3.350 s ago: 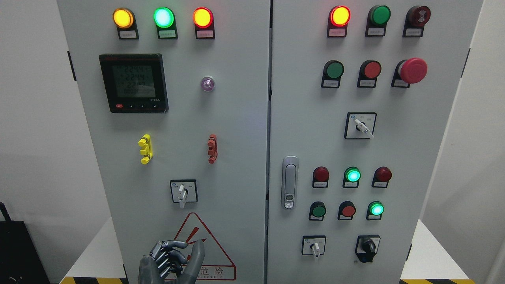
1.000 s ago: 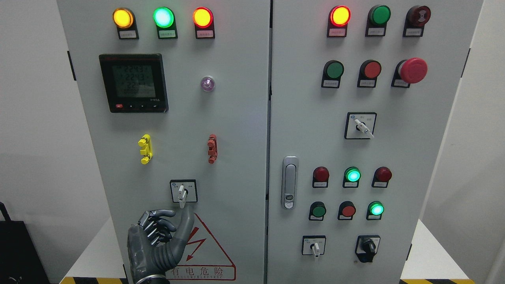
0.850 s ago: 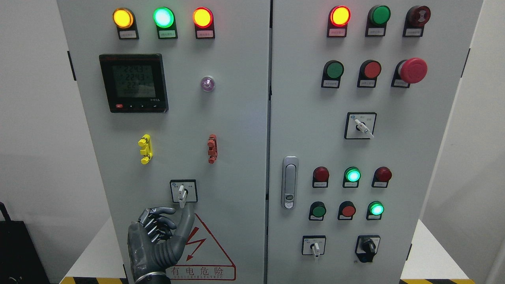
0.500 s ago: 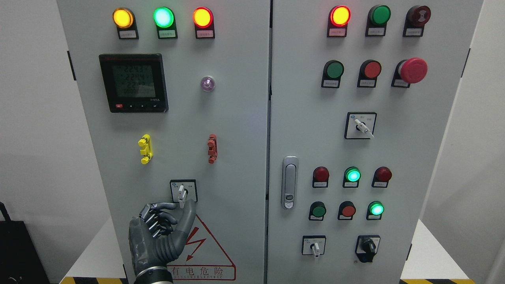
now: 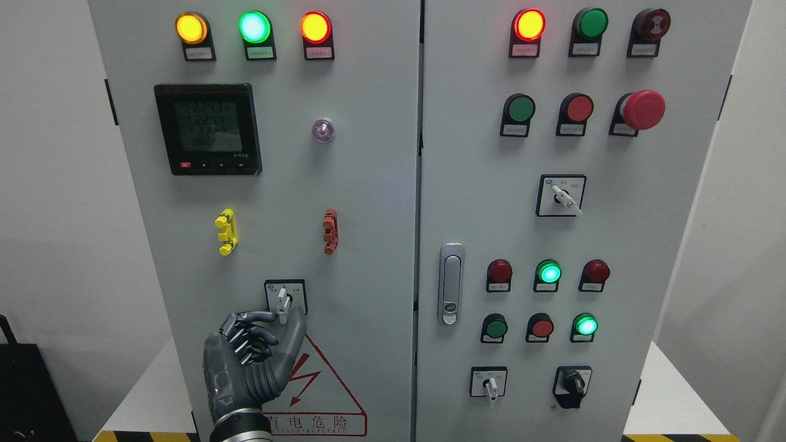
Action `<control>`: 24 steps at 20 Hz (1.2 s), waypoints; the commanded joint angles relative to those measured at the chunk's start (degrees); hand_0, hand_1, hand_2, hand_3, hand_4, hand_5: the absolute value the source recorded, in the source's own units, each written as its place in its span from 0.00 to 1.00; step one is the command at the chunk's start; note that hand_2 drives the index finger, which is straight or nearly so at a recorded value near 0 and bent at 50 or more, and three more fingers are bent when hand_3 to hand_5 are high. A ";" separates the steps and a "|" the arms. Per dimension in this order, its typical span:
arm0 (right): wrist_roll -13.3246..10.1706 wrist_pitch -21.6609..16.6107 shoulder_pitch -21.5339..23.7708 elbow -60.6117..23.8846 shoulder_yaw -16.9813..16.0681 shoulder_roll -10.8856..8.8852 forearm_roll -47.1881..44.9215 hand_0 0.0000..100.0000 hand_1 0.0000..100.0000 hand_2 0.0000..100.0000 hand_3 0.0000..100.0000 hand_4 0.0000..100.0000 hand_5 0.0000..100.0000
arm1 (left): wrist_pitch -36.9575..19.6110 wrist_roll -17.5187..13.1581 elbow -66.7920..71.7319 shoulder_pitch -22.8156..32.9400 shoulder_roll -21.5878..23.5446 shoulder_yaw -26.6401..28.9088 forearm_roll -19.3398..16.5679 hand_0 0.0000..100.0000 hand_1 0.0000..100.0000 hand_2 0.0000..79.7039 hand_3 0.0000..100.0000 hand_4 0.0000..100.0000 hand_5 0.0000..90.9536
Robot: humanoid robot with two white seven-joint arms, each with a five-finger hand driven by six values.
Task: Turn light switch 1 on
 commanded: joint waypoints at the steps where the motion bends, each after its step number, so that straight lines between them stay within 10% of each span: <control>1: 0.03 0.00 0.00 0.00 0.02 0.01 0.00 0.00 0.00 0.00 0.00 0.00 0.00 | 0.08 -0.01 0.27 -0.51 -0.21 0.05 0.14 0.09 0.72 0.71 0.87 0.90 0.91; 24: 0.03 0.00 0.00 0.00 0.02 0.01 0.00 0.00 0.00 0.00 0.00 0.00 0.00 | 1.67 -0.01 0.18 -1.30 -0.30 0.05 -0.03 0.16 0.72 0.74 0.90 0.92 0.92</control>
